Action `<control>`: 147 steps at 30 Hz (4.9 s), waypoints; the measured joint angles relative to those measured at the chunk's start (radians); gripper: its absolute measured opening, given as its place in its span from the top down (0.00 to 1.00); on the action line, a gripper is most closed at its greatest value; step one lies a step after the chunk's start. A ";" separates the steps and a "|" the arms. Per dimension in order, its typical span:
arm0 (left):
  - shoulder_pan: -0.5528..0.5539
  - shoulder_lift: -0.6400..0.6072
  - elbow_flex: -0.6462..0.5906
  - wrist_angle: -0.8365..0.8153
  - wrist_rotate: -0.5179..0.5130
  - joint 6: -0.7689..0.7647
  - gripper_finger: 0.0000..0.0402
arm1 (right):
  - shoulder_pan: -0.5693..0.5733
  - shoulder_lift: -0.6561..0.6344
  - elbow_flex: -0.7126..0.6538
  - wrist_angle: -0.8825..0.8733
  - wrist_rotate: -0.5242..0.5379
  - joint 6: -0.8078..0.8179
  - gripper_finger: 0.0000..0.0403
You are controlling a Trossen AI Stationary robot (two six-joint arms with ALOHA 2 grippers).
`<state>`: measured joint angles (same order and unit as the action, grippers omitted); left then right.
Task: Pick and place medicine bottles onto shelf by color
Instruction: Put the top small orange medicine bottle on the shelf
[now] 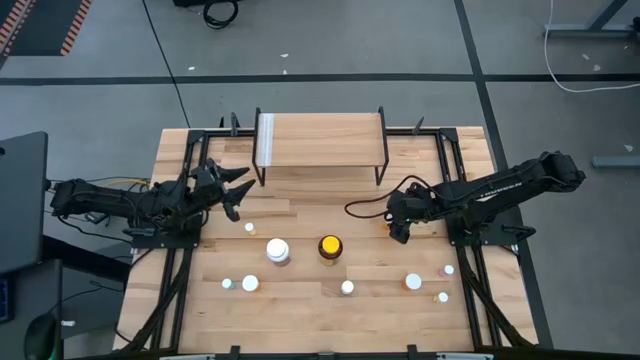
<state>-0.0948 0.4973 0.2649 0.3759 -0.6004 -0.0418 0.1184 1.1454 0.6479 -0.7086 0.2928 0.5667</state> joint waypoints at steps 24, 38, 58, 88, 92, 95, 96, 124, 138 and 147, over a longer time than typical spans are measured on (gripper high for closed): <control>0.000 0.000 0.000 0.000 0.000 0.000 0.53 | -0.005 0.000 -0.072 0.108 0.024 -0.019 0.14; 0.000 0.000 0.000 0.000 0.000 0.000 0.53 | -0.005 0.000 -0.072 0.118 -0.006 -0.024 0.14; 0.000 0.000 0.000 0.000 0.000 0.000 0.55 | -0.005 0.000 -0.072 0.119 -0.004 -0.018 0.41; 0.000 0.000 -0.001 -0.008 0.000 0.000 0.57 | -0.122 0.000 0.263 0.109 -0.009 -0.321 0.43; 0.000 0.000 -0.001 -0.008 0.000 0.000 0.56 | -0.175 0.000 0.320 0.106 -0.026 -0.373 0.43; 0.000 0.000 -0.001 -0.009 0.000 -0.001 0.56 | -0.222 0.000 0.353 0.104 -0.028 -0.386 0.43; 0.000 0.000 -0.001 -0.012 0.000 -0.004 0.57 | -0.237 0.000 0.366 0.100 -0.032 -0.386 0.43; 0.000 0.000 -0.001 -0.032 0.000 -0.026 0.57 | -0.536 0.475 0.991 -0.409 -0.061 -0.541 0.42; 0.000 0.000 -0.001 -0.032 0.000 -0.026 0.57 | -0.680 0.439 0.990 -0.415 -0.241 -0.514 0.41; 0.000 0.000 -0.001 -0.032 0.000 -0.026 0.56 | -0.668 0.439 0.941 -0.403 -0.240 -0.515 0.37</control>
<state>-0.0948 0.4973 0.2642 0.3439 -0.6003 -0.0673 -0.5496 1.5845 1.5889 -1.1119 0.0525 0.0521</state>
